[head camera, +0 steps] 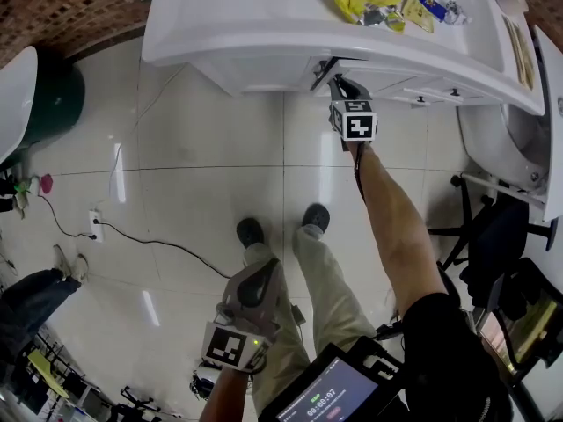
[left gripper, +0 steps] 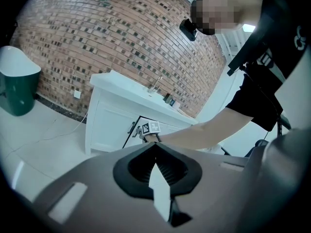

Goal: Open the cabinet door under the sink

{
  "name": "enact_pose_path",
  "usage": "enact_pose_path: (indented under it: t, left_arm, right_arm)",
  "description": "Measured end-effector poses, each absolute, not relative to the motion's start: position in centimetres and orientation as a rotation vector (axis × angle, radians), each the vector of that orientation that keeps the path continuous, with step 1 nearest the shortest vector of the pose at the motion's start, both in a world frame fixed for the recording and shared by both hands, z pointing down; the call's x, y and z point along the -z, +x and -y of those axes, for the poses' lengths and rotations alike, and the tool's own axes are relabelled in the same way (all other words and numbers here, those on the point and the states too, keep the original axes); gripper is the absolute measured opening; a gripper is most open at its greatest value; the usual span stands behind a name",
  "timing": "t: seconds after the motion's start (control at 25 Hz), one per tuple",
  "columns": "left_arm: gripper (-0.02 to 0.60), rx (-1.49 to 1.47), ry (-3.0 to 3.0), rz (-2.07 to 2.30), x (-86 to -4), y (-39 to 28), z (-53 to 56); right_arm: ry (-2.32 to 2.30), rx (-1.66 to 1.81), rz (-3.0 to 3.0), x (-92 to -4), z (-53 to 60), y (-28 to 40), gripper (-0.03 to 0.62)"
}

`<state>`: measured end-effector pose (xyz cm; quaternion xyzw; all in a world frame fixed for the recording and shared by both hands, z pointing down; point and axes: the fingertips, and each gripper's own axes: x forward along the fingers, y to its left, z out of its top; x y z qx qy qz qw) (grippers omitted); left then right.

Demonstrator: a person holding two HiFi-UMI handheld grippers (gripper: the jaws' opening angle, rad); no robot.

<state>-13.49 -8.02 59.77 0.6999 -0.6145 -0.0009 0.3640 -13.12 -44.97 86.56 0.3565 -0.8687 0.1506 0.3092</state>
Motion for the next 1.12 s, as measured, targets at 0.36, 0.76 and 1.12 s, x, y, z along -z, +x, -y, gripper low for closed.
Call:
enact_pose_path:
  t: [0.36,0.76,1.12]
  left_arm:
    - [0.017,-0.041,1.943,1.457,-57.9,-10.4,8.3]
    - [0.017,-0.102,2.043,1.345,-56.8,-7.1,8.9]
    - [0.017,-0.133,2.092,1.237,-57.0,-2.8,9.6]
  right_arm:
    - [0.805,-0.331,2.292,-86.3,37.7,-8.1,0.029]
    - [0.775,-0.326,2.279,-86.5,33.9,-2.4,0.028]
    - [0.770,-0.304,2.258,-86.8,31.6,5.4,0.029]
